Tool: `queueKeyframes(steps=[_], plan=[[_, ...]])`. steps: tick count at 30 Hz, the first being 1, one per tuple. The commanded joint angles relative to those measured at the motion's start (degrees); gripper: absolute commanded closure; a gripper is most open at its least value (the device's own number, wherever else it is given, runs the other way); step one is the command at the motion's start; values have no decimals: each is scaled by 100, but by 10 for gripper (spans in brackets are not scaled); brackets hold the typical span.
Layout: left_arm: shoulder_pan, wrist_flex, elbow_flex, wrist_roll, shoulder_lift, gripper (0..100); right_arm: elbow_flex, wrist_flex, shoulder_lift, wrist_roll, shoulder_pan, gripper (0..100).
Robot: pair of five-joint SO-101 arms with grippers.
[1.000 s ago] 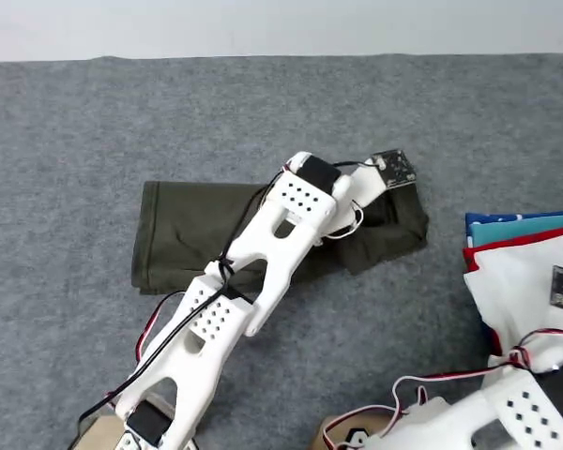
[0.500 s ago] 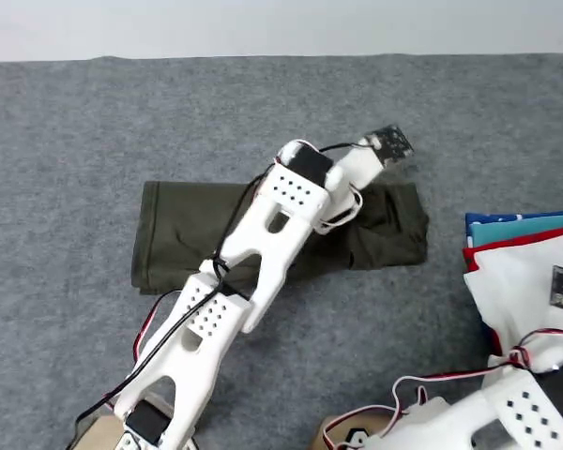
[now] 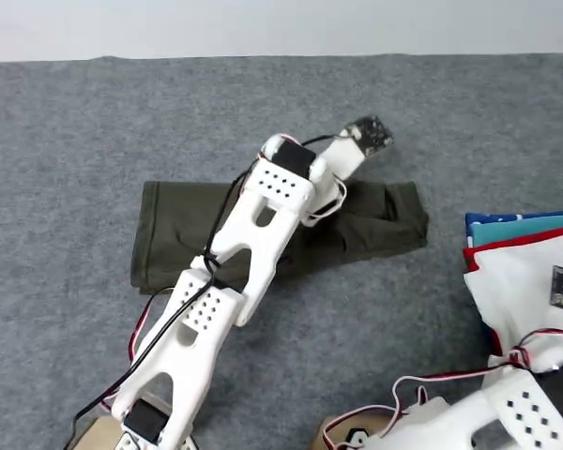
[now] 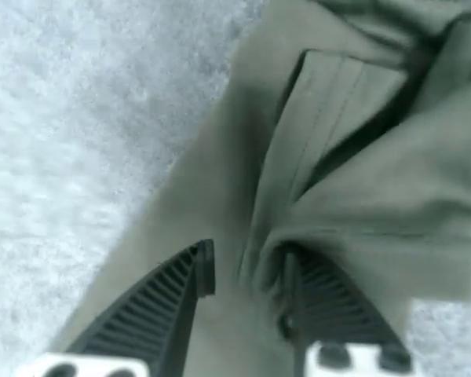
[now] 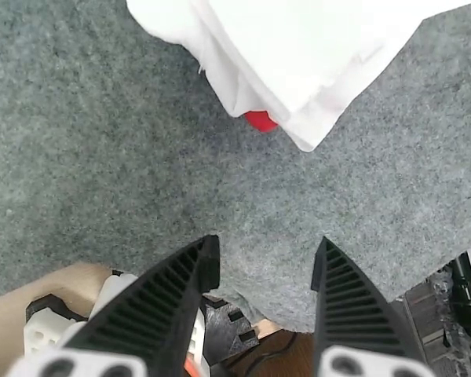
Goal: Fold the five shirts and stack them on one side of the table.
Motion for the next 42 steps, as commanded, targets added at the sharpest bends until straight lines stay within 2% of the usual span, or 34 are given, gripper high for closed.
queueKeyframes(steps=[1, 10, 14, 21, 27, 31, 34, 40, 42], plan=[[-53, -105, -207, 9, 79, 844, -44, -22, -84, 53, 57, 801], [-396, 202, -1007, 176, 97, 837, -44, -22, -84, 53, 57, 801], [-404, 484, -1437, 176, 123, 795, -44, -22, -84, 53, 57, 801], [-484, 492, -1534, 167, 141, 790, -44, -22, -84, 53, 57, 801], [-193, 1099, -1991, 185, 105, 793, -44, -22, -84, 53, 57, 801], [9, 1099, -1956, 202, 79, 794, -44, -22, -84, 53, 57, 801], [202, 1099, -1780, 193, 88, 834, -44, -22, -84, 53, 57, 801], [378, 1081, -1692, 185, 132, 989, -44, -22, -84, 53, 57, 801], [422, 1064, -1692, 176, 149, 997, -35, -22, -84, 53, 57, 801]])
